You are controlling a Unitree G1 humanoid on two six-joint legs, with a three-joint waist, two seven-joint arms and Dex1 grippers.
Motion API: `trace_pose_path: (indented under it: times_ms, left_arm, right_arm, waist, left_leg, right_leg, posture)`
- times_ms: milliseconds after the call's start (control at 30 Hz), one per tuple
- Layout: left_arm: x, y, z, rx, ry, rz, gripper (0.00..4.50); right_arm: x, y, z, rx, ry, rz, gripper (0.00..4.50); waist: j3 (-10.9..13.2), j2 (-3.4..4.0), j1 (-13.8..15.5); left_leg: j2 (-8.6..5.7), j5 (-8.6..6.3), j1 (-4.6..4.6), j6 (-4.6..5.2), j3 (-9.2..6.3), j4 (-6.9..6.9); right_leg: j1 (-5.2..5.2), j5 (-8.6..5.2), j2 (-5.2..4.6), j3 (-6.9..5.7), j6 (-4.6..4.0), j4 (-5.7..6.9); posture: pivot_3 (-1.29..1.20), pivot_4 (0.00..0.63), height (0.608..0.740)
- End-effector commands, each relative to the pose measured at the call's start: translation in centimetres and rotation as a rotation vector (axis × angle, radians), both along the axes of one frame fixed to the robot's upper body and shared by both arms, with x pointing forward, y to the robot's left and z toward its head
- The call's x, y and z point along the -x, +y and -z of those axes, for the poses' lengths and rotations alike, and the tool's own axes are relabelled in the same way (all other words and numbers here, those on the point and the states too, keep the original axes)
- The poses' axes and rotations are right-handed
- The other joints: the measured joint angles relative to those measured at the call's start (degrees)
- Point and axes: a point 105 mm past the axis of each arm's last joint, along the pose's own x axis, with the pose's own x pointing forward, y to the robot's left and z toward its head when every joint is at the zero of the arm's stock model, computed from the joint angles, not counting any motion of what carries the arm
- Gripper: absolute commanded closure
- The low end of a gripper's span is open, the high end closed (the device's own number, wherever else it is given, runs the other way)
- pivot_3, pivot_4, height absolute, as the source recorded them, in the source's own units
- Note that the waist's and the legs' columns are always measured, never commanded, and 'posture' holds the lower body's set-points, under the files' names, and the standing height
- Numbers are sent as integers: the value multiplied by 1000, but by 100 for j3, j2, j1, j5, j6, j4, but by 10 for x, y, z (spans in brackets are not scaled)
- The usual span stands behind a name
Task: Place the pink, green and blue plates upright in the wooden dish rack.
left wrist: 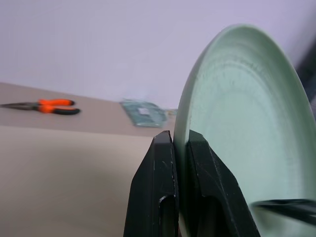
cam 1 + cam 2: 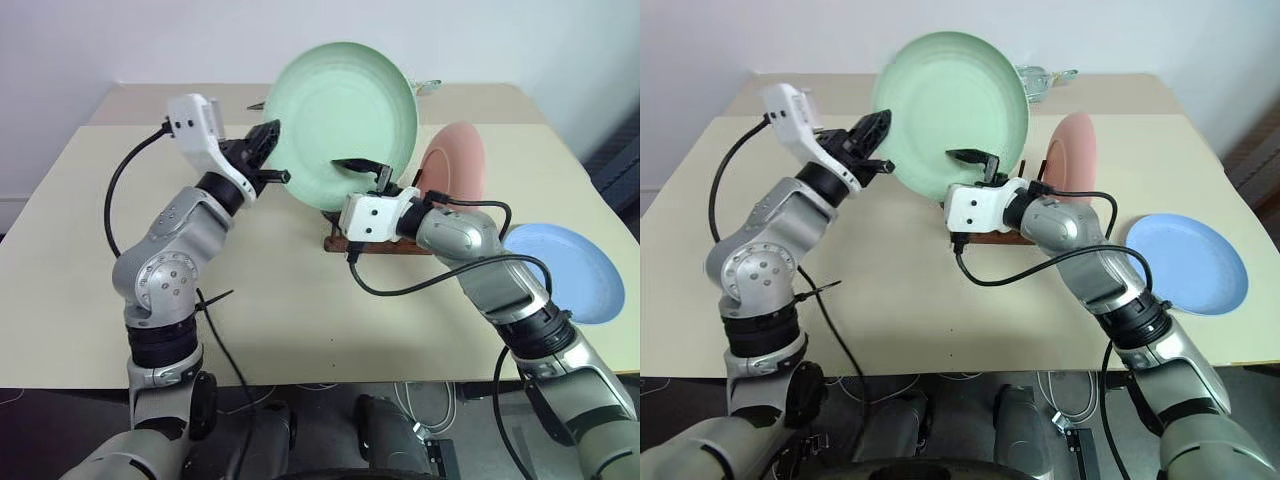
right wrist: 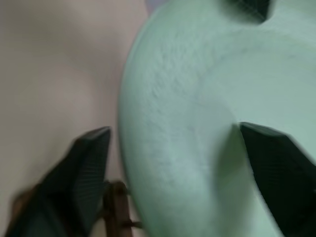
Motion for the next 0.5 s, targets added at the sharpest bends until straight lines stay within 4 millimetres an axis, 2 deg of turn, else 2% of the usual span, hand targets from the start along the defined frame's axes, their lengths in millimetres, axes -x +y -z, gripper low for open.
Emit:
trace_pose_path:
  times_ms: [33,133,167,200,300,333,367,433,500]
  left_arm:
    - [9,-5,-21,37,-72,18,4500]
    - [7,2,-21,82,-71,-5,4500]
    - [7,9,-26,141,-82,-20,4144]
    - [6,16,-31,206,-89,-38,3766]
    - [2,54,-49,459,-127,-147,2474]
    - [1,69,-51,522,-131,-193,1859]
    - [1,82,-51,548,-145,-236,1471]
    - [4,96,-48,484,-181,-292,1471]
    - [4,93,-33,251,-196,-307,1471]
  right_arm:
    - [-2,-4,-7,10,-55,11,2385]
    - [-1,-6,-5,14,-68,14,3869]
    - [-1,-6,-5,16,-77,18,4343]
    - [-1,-7,-5,15,-85,20,4500]
    - [1,-10,-12,-52,-100,27,4500]
    - [3,-12,-18,-109,-90,30,4500]
    - [5,-14,-27,-182,-75,24,4500]
    - [12,-18,-40,-334,-8,-3,4500]
    - [21,-22,-53,-542,128,-51,4500]
  waist:
    - [0,0,-23]
    - [0,0,-39]
    - [0,0,-40]
    - [0,0,-40]
    - [7,-13,-17]
    - [7,-12,-20]
    - [7,-11,-36]
    - [7,-9,-56]
    - [7,-8,-60]
  left_leg:
    - [0,0,0,0,0,0]
    - [0,0,0,0,-1,0]
    - [0,0,0,0,-2,0]
    - [0,0,0,0,-2,0]
    - [0,2,-2,-3,-8,3]
    - [0,3,-4,-5,-9,4]
    - [-1,3,-3,-4,-8,2]
    - [1,3,3,-5,-3,-4]
    - [2,4,4,-6,-3,-9]
  right_leg:
    - [0,0,0,0,0,0]
    - [1,0,0,0,0,0]
    - [1,0,0,0,0,0]
    - [1,0,1,0,0,0]
    - [4,0,0,-2,0,-1]
    - [2,0,1,-4,-1,-2]
    - [3,0,1,-3,-1,-3]
    - [3,0,1,2,0,-4]
    - [0,0,5,4,-1,-4]
  posture:
    - [0,150,740]
    - [0,150,740]
    - [0,150,740]
    - [0,150,740]
    - [0,150,740]
    - [0,150,740]
    - [0,150,740]
    - [0,150,740]
    - [0,150,740]
